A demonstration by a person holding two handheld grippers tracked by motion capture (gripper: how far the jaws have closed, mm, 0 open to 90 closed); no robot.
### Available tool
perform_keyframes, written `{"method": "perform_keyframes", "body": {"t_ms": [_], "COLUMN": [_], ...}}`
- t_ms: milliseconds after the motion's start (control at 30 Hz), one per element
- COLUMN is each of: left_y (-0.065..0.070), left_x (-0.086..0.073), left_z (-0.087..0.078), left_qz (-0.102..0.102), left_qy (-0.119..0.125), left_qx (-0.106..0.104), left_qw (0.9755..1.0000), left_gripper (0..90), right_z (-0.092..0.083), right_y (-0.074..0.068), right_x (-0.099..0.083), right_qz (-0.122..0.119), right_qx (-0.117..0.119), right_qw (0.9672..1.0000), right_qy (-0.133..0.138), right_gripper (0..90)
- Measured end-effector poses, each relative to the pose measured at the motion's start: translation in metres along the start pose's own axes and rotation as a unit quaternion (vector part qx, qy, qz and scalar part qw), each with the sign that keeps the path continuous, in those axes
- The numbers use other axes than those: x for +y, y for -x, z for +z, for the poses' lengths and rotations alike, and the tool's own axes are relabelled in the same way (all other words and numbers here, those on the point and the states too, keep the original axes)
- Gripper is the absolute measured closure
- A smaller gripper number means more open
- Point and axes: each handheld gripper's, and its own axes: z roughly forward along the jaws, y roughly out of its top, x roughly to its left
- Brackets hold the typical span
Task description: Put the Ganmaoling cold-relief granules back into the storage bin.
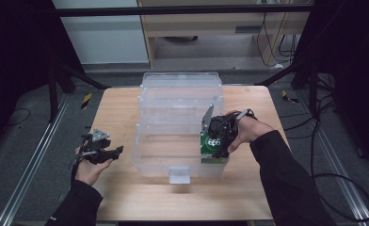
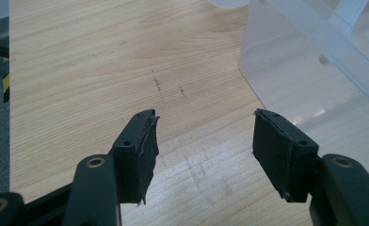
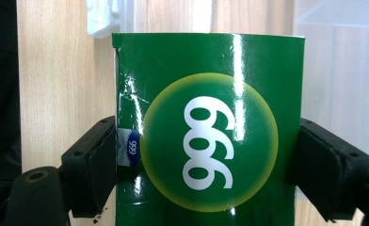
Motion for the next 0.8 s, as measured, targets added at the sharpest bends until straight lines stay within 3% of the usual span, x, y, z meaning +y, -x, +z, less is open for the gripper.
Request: {"method": "perform_keyframes", "body": {"t_ms": [800], "left_y": [0.001], "left_x": [0.000], "left_z": [0.001], "left_qz": [0.003], "left_qy": [-0.004], "left_qx": [0.000], "left_qw": [1.0000], "left_gripper": [39.8], "right_z": [0.029], "right_y": [0.001], "right_x": [-0.001], "right_qz": [-0.011], "right_qx": [0.001], "right_qw": [0.9996], "right_qy": [-0.025], "right_gripper": [17.0]}}
